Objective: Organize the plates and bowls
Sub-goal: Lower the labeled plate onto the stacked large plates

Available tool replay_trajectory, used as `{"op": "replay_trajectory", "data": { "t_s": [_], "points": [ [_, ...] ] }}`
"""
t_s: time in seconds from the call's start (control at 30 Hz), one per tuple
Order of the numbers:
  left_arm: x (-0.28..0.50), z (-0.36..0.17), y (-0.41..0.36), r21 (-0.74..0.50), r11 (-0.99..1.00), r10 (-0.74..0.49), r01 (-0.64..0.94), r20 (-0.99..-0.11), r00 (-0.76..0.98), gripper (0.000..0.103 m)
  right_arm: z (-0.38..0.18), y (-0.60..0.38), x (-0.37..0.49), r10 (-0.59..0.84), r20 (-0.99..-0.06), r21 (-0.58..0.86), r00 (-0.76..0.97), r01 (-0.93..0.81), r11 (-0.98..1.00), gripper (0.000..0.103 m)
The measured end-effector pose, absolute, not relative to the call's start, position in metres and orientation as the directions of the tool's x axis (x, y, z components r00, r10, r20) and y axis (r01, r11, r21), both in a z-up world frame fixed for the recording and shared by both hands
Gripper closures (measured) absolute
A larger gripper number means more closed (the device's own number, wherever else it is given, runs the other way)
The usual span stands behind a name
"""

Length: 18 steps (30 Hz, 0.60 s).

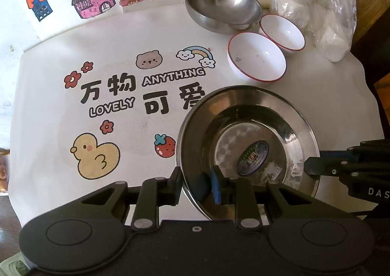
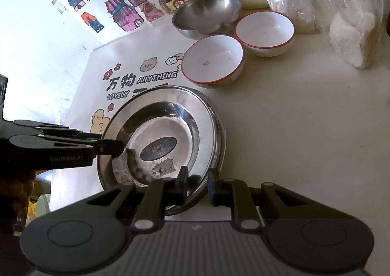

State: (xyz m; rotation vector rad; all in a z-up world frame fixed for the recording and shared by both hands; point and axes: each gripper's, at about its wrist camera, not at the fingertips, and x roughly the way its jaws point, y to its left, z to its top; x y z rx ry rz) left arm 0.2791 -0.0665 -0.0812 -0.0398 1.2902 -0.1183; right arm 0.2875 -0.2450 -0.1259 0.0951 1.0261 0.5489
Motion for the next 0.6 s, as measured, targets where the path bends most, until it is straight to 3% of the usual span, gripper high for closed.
{"op": "replay_trajectory", "data": {
  "t_s": [0.6],
  "points": [
    [0.2824,-0.0832,-0.0706,-0.070,0.995,-0.088,0.078,-0.961,0.264,0.075,-0.1283,-0.2426,0.2903,0.474,-0.789,0.332,0.391,-0.377,0.864,0.084]
  ]
}}
